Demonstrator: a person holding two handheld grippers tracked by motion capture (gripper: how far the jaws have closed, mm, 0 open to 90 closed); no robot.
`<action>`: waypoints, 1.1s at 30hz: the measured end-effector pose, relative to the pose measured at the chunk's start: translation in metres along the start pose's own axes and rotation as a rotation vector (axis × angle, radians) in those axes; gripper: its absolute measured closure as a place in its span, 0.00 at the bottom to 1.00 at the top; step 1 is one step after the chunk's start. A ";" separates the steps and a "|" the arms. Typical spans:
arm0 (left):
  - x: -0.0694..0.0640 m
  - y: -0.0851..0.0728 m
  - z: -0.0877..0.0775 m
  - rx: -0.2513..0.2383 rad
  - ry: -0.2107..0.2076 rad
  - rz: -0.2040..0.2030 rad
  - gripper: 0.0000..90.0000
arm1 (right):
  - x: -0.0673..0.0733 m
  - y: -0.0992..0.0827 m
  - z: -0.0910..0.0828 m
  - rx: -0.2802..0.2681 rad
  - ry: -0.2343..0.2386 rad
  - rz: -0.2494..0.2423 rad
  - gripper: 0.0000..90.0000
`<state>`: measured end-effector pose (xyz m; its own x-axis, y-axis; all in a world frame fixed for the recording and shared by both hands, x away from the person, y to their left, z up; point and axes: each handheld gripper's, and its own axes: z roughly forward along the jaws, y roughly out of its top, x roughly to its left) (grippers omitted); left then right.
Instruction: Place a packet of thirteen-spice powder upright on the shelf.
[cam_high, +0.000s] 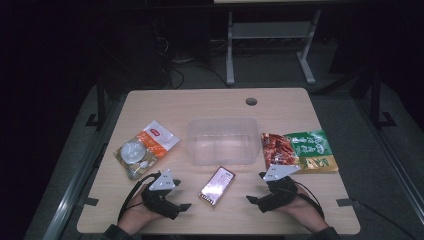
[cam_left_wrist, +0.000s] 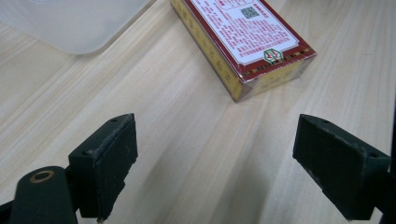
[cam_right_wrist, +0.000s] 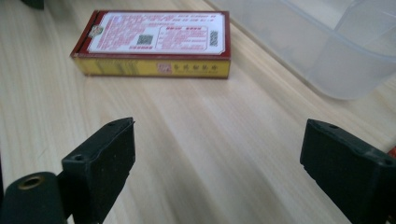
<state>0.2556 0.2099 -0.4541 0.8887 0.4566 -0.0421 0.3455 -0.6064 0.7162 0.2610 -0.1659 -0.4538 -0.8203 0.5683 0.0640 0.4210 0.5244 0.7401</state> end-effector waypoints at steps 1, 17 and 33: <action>0.000 -0.001 0.000 0.008 -0.004 -0.004 0.15 | 0.001 -0.001 0.000 0.003 -0.003 0.002 0.11; -0.006 0.013 -0.010 -0.045 0.003 -0.040 0.54 | 0.001 -0.002 -0.004 -0.001 0.012 0.006 0.12; -0.016 0.039 0.002 -0.047 -0.130 -0.028 1.00 | -0.002 -0.002 -0.003 -0.011 0.008 0.011 0.14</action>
<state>0.2553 0.1779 -0.4269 0.9117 0.3824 -0.1501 0.3584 -0.5621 0.7454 0.2610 -0.1694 -0.4533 -0.8188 0.5689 0.0773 0.4256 0.5110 0.7468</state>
